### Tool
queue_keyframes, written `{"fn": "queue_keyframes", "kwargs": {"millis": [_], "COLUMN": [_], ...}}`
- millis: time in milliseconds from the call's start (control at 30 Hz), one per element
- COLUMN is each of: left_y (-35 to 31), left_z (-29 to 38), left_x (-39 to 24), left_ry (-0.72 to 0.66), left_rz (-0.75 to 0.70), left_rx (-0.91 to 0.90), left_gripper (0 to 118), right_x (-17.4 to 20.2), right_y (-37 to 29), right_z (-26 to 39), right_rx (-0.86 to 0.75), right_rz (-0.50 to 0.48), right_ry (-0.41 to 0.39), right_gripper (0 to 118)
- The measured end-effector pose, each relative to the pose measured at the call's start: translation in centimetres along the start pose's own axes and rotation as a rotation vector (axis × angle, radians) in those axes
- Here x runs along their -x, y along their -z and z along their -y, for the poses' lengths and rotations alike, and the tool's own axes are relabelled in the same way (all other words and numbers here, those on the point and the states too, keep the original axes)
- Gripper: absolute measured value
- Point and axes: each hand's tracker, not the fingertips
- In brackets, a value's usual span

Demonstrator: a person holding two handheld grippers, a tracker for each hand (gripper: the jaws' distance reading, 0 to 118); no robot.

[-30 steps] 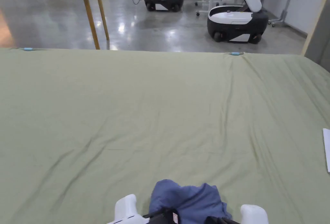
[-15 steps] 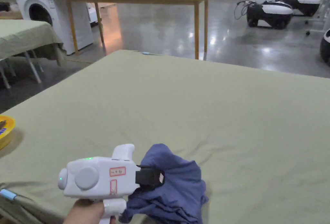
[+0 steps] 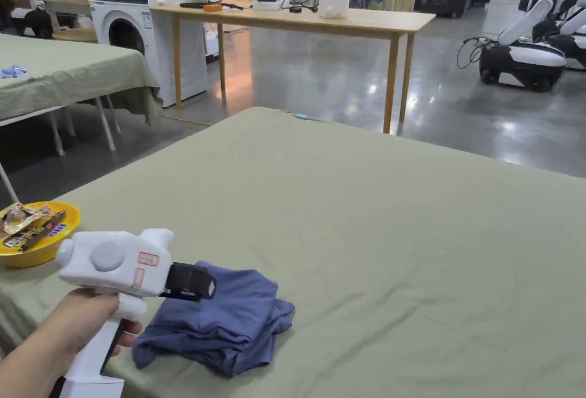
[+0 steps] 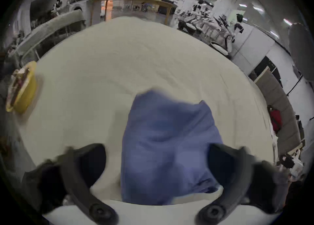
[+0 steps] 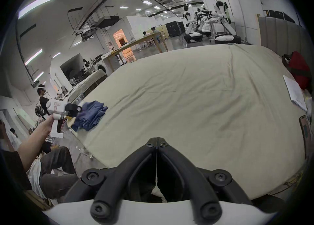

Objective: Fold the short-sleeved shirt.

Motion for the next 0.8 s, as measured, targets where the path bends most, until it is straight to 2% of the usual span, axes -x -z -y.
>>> {"fn": "queue_keyframes", "kwargs": {"millis": [100,200,233,267,300,333,367,400,467,533,600,667,800], "left_y": [-4.6,-7.6,-8.6,-9.4,-9.2,-9.7,-10.6,-11.6,-13.4,-14.8,-15.6,-16.1,-16.0], "left_z": [0.0,0.0,0.3,0.6,0.0,0.4,1.1,1.5,2.2,2.4,2.3,2.1,1.6], "left_x": [-0.6,-3.1,-4.9,-7.1,-8.1,-11.3,-14.0,-17.1,-23.5,-29.3,-34.0,-37.4,-41.2], "left_ry": [-0.091,-0.032,-0.008,0.017,0.051,0.116,0.199,0.274,0.323,0.387,0.451,0.48,0.417], "left_rz": [-0.048,-0.069,-0.085,-0.079,-0.078,-0.119,-0.194,-0.154,-0.056,0.005,0.022,0.041,0.13], "left_rx": [-0.117,-0.22,-0.258,-0.291,-0.332,-0.378,-0.459,-0.53,-0.606,-0.674,-0.733,-0.787,-0.818], "left_gripper": [116,114,109,87,51,3,0,0,0,0,0,0,0], "right_x": [-0.5,-1.2,-0.9,-1.1,-1.3,-1.5,-2.2,-2.2,-2.2,-1.4,-1.3,-1.8,-2.2], "right_y": [-0.6,-1.3,-1.8,-2.1,-2.5,-3.0,-3.3,-4.0,-5.4,-7.9,-9.5,-10.4,-11.8], "right_z": [0.1,-0.2,-0.9,-1.4,-2.0,-2.8,-3.4,-4.6,-7.1,-10.6,-13.2,-15.4,-17.7], "right_rx": [-0.006,-0.022,-0.033,-0.052,-0.086,-0.135,-0.171,-0.217,-0.335,-0.454,-0.521,-0.566,-0.598], "right_rz": [0.004,0.013,0.027,0.048,0.081,0.122,0.149,0.176,0.238,0.262,0.246,0.255,0.305], "right_ry": [-0.009,-0.016,-0.026,-0.043,-0.062,-0.086,-0.11,-0.148,-0.191,-0.194,-0.186,-0.207,-0.259], "right_gripper": [1,1,1,1,1,1,1,1,1,1,1,1,1]}}
